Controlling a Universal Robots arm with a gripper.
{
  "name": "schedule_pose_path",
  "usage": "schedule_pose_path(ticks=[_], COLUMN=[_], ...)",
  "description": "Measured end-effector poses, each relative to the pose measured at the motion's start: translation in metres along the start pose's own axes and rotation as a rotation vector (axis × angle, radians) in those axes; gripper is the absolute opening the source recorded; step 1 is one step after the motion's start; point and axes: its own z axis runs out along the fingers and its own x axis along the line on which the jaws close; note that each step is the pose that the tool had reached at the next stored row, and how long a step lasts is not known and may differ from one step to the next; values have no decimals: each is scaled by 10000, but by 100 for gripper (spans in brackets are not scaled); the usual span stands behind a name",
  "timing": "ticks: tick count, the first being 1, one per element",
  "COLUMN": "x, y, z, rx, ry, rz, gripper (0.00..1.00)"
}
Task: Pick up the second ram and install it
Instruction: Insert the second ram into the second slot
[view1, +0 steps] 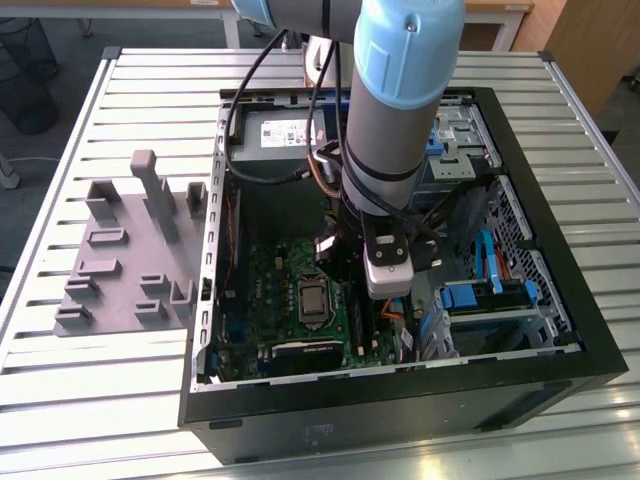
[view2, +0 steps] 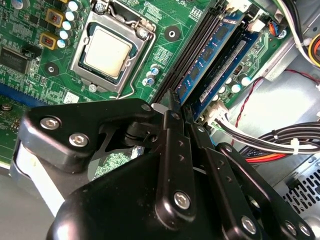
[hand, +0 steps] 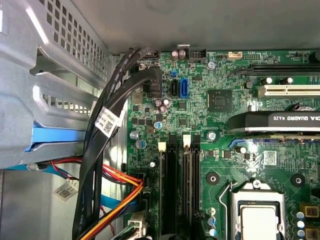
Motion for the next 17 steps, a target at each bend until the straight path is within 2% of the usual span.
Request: schedule_pose_path(ticks=[5,17], x=[1,2], y=[0,-1], z=[3,19], rx=[-16,7], ry=[-18,-25], rz=[-29,-58], gripper=[14,14])
